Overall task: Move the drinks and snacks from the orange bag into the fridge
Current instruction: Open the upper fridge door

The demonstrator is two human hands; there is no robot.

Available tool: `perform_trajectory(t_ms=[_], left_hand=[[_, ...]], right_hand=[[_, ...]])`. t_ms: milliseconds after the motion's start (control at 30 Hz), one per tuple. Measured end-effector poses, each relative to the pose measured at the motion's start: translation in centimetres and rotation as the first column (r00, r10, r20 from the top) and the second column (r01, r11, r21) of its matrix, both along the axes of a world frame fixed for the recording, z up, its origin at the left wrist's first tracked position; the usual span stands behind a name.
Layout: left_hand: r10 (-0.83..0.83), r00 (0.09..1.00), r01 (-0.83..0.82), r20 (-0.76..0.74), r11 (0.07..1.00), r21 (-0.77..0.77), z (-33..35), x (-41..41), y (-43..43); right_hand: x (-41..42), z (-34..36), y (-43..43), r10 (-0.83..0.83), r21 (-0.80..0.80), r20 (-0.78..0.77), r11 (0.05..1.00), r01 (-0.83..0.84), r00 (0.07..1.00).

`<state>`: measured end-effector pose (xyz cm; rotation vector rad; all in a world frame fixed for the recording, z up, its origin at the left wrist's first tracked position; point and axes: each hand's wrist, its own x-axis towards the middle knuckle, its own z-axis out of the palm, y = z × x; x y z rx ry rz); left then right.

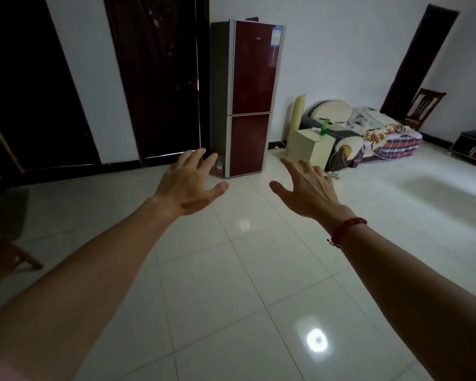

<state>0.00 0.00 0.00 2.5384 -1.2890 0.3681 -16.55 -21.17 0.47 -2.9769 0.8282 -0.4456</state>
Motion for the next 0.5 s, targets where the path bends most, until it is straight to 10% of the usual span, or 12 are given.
perform_trajectory(t_ms=[500], left_hand=[[0.016,1.000,-0.016,-0.018,0.999,0.031,-3.9,19.6,-18.3]], right_hand=[[19.0,-3.8,-18.0,-0.048,0.065,-0.065,0.996,0.053,0.997]])
